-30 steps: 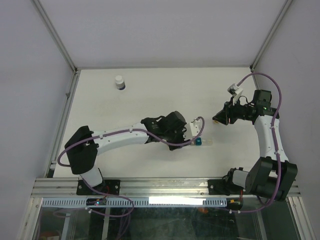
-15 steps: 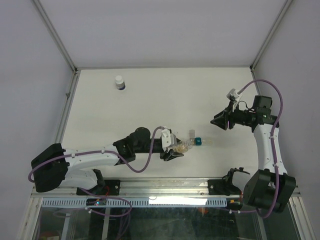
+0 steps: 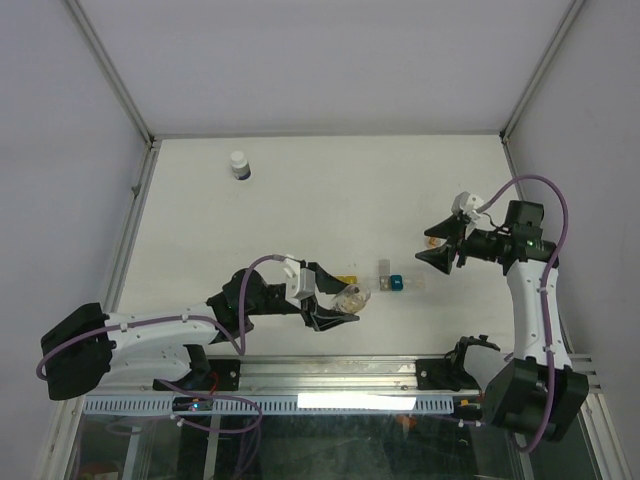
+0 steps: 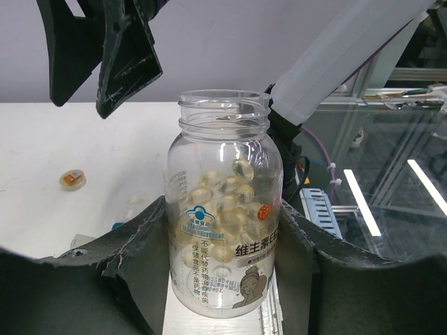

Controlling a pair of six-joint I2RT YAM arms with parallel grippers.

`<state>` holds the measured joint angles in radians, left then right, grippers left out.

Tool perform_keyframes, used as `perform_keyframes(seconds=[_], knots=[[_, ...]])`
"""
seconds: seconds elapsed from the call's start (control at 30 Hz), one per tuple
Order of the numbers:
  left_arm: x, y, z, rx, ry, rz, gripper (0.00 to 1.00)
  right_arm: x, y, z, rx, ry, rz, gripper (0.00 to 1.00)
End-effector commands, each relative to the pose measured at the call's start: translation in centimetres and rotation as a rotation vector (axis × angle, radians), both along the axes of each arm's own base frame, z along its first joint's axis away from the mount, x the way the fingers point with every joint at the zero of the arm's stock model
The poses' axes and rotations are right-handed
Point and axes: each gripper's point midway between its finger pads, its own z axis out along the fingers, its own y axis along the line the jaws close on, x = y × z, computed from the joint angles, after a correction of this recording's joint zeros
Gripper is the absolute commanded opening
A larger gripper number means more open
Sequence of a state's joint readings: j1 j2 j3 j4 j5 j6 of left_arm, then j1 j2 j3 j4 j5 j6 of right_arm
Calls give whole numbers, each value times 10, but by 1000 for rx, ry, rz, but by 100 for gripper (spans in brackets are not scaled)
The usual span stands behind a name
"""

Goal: Sort the pills into containers

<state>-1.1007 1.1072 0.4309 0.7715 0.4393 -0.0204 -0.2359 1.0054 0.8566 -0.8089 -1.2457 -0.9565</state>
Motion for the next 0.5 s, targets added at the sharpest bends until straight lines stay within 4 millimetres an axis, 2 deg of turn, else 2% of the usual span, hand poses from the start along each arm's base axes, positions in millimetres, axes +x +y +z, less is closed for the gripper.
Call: perform_keyframes(seconds=[0.0,0.07,0.27,0.47], knots=[[-13,9,30,-91,3,-35,0,-6,6,10,1,-118,109,67],[-13,12,32,-86,2,-27,0,-11,6,7,-21,-136,144,70],[-10,14,36,-57,-6,-10,0,-3,0,-5,-74,-116,207,71],[-4,15,32,-57,7,24,0,6,-17,-22,-234,-135,270,73]])
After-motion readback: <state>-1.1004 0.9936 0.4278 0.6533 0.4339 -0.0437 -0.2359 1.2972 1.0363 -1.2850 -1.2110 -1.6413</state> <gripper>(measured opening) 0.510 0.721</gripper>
